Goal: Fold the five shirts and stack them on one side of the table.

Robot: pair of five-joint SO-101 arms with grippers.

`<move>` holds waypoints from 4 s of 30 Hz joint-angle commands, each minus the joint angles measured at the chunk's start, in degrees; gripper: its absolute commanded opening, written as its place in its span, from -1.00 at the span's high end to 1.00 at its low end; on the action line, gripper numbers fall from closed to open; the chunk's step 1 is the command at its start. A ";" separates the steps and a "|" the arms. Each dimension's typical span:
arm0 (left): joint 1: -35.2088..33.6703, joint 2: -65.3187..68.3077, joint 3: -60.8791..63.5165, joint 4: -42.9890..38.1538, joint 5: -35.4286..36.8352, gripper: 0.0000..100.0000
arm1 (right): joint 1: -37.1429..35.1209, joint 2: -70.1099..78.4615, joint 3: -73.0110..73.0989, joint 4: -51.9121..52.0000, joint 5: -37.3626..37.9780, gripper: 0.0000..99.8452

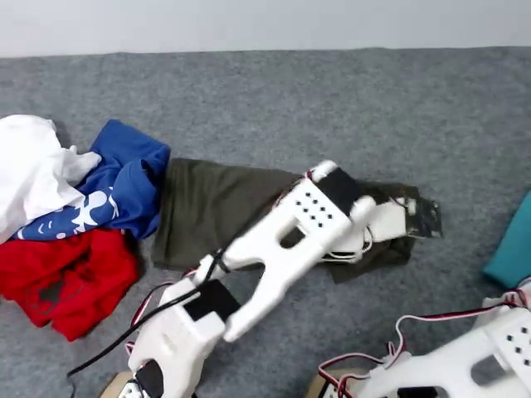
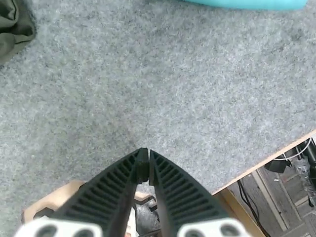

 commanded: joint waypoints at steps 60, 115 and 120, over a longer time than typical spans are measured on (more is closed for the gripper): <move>-65.93 -39.30 38.02 -18.11 21.54 0.93 | -68.09 59.56 -21.01 -11.65 -0.35 0.78; -65.58 -39.65 43.91 -21.63 22.07 0.93 | -58.59 81.63 -65.85 -9.01 9.14 0.98; -65.67 -39.65 44.00 -21.63 22.07 0.93 | -56.40 86.46 -72.44 -7.08 9.05 0.88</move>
